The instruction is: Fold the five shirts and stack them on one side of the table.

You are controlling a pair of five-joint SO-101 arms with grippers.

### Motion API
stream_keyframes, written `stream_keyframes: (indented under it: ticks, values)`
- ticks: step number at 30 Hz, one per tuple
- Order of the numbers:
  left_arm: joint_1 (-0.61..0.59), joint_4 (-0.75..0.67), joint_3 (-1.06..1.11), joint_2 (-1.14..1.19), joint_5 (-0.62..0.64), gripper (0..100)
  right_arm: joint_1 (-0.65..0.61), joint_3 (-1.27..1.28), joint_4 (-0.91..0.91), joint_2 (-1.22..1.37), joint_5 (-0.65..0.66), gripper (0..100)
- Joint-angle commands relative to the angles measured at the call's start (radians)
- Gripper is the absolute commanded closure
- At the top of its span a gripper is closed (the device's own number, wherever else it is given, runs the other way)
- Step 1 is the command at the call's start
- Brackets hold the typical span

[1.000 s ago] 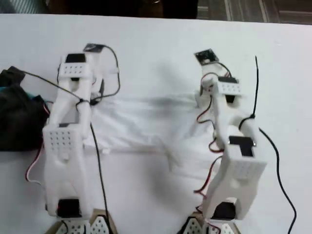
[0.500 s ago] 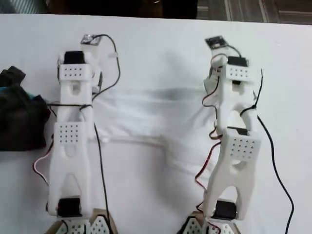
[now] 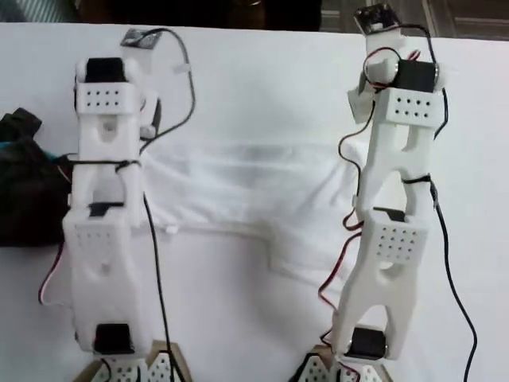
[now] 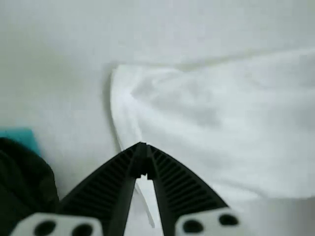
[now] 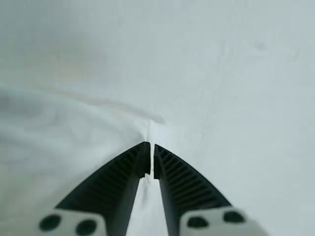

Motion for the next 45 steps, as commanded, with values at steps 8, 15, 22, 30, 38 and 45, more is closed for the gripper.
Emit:
stream_keyframes:
  ticks: [8,15,22,30,38,45]
  values:
    - [-0.017,-0.453,0.986,-0.583,-0.008,97,-0.16,0.473,0.022,-0.582,-0.008,97.7]
    - [-0.021,-0.769,1.388,-0.744,0.0,97,-0.228,1.057,-0.108,-0.967,-0.006,97.7]
    - [-0.026,-0.833,1.501,-0.755,-0.008,97,-0.228,1.784,-0.43,-1.267,0.002,97.8]
    - [-0.124,-0.821,1.498,-0.758,-0.008,97,-0.228,2.196,-0.636,-1.4,0.002,97.8]
    - [-0.112,-0.858,1.514,-0.747,-0.002,97,-0.292,2.249,-0.642,-1.405,0.002,97.6]
    - [-0.112,-0.899,1.541,-0.747,-0.002,97,-0.489,2.32,-0.674,-1.397,0.091,97.4]
